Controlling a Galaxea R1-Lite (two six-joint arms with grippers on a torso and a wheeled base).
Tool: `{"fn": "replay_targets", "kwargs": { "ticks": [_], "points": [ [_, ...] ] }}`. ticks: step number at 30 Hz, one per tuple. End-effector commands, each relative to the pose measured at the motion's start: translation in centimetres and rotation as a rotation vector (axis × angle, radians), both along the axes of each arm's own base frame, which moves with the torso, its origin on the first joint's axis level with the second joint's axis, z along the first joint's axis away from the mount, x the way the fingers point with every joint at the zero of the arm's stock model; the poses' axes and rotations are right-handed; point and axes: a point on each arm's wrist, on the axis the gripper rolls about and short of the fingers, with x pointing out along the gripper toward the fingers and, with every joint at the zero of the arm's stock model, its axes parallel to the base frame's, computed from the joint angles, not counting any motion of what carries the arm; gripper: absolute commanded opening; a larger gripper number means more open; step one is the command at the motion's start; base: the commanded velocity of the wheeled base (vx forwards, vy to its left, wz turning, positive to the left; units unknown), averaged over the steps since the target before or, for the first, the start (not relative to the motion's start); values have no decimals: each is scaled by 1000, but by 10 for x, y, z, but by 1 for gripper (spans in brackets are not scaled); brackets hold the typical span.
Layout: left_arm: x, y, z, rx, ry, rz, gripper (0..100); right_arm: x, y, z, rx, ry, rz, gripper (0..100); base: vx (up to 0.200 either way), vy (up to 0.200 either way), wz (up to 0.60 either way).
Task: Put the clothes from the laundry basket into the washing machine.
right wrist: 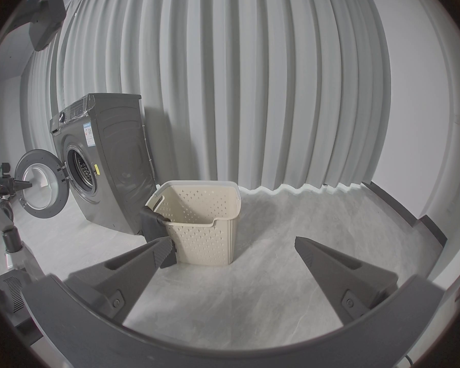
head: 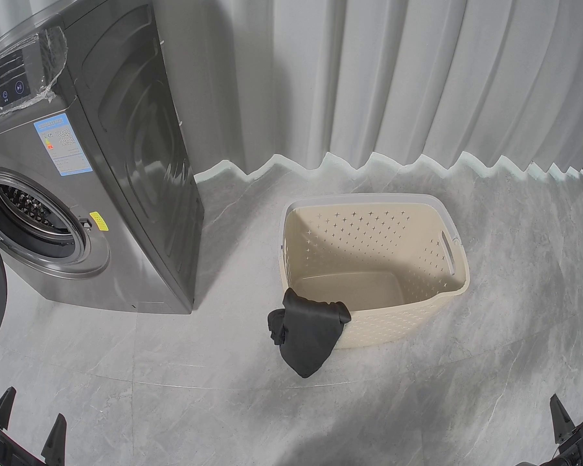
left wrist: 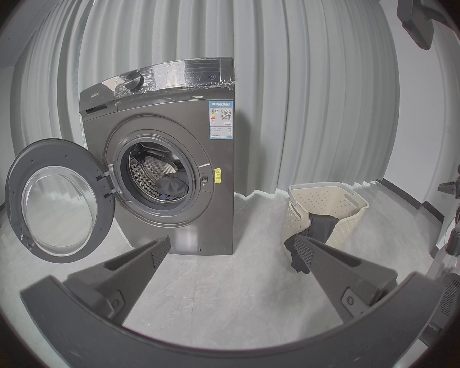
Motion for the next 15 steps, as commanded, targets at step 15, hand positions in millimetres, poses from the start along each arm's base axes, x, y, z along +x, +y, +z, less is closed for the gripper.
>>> {"fn": "replay_targets", "kwargs": {
  "ticks": [15],
  "points": [
    [0,0,-4,0,1,1,100,-22,0,87,17,-326,11,100,0,0,0]
  ]
}}
